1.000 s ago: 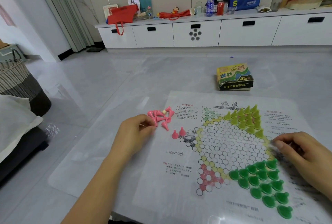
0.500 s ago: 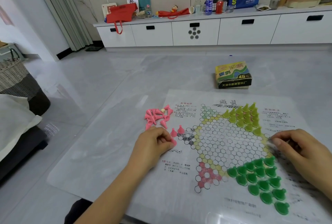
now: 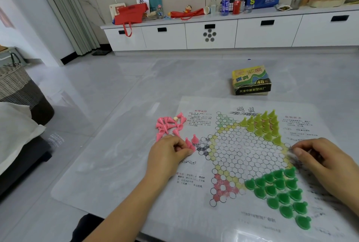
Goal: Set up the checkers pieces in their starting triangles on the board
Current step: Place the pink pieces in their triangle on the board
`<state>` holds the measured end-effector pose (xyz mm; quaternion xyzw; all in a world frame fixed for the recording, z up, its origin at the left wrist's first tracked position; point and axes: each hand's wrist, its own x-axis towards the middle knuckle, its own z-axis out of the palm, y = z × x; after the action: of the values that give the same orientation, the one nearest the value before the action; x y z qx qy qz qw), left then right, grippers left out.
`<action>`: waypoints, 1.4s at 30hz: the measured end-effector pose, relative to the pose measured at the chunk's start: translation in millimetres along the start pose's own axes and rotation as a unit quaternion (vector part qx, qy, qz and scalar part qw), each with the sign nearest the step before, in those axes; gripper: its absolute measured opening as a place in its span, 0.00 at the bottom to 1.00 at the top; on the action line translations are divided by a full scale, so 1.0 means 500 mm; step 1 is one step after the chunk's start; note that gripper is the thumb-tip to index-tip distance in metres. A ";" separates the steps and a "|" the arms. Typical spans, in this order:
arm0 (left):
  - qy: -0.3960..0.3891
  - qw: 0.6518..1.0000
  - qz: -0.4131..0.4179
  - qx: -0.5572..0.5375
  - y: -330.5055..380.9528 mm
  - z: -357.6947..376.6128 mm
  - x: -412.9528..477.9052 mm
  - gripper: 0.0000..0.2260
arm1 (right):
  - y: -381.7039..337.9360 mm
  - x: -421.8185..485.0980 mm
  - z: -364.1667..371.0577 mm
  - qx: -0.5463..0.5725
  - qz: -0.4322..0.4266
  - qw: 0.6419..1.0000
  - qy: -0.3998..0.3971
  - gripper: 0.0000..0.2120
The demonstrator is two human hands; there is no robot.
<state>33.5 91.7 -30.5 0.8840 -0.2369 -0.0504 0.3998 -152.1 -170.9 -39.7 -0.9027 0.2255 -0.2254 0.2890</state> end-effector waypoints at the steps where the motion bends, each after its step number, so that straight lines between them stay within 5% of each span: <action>1: 0.001 1.000 -0.001 0.002 0.000 0.001 0.001 0.10 | -0.001 0.000 -0.001 0.001 0.001 1.000 -0.002 0.13; 6: 0.005 1.000 -0.011 0.009 -0.002 0.006 0.003 0.08 | -0.010 -0.002 -0.002 0.000 0.001 1.000 -0.012 0.03; 27: -0.044 0.998 -0.047 0.011 0.012 -0.025 0.011 0.12 | -0.019 -0.004 -0.003 -0.025 0.033 0.999 -0.019 0.02; 34: 0.039 0.996 -0.052 -0.064 0.008 -0.084 0.051 0.13 | -0.027 -0.005 -0.012 0.041 0.029 0.999 -0.018 0.04; 37: 0.070 0.995 -0.054 -0.036 -0.007 -0.093 0.073 0.05 | -0.045 -0.005 -0.029 0.075 0.048 0.996 -0.019 0.07; 42: 0.096 0.992 -0.073 0.042 -0.047 -0.094 0.100 0.09 | -0.132 0.026 -0.025 0.085 -0.005 0.994 -0.065 0.08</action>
<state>99.7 113.9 -10.9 0.9157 -0.1341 0.0151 0.3786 -130.3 -135.0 14.4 -0.8890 0.1816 -0.1857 0.3772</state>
